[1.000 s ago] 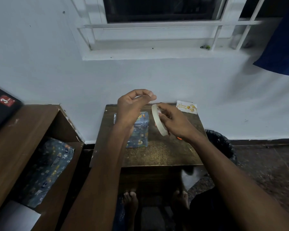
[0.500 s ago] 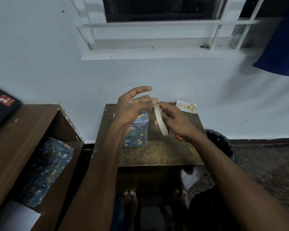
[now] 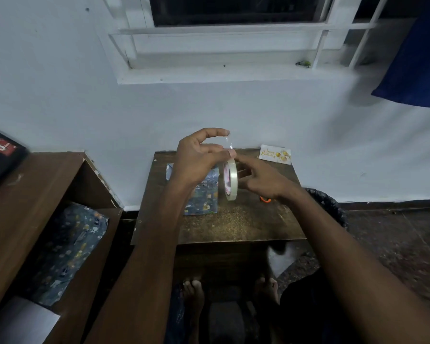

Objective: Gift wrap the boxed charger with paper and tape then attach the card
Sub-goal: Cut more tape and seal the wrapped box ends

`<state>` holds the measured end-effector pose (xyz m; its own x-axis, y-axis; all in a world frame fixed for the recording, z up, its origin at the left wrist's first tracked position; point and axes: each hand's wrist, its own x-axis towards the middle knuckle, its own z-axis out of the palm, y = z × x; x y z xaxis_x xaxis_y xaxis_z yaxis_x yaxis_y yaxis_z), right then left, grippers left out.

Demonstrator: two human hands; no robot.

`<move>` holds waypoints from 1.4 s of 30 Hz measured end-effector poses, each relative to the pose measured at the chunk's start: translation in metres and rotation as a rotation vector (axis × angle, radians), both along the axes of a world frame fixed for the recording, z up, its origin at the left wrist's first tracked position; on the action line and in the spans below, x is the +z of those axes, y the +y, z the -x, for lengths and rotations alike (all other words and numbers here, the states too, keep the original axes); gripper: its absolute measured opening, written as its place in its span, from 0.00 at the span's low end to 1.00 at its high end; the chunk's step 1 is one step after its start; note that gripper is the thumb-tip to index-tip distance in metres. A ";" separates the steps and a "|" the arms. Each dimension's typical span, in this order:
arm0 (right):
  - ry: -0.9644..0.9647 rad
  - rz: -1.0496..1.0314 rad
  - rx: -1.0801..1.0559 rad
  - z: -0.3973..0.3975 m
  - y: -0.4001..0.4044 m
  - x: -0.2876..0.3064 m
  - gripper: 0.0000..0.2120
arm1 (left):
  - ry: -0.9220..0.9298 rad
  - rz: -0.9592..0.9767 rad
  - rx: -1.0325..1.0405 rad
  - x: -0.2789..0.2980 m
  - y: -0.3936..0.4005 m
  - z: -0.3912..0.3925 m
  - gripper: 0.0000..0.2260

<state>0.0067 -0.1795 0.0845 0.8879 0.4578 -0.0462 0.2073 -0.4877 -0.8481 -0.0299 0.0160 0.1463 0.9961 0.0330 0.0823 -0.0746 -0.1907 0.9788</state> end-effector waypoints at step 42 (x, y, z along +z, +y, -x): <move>-0.340 0.966 -0.336 0.008 0.011 -0.019 0.12 | 0.019 -0.196 -0.066 -0.002 -0.011 -0.001 0.18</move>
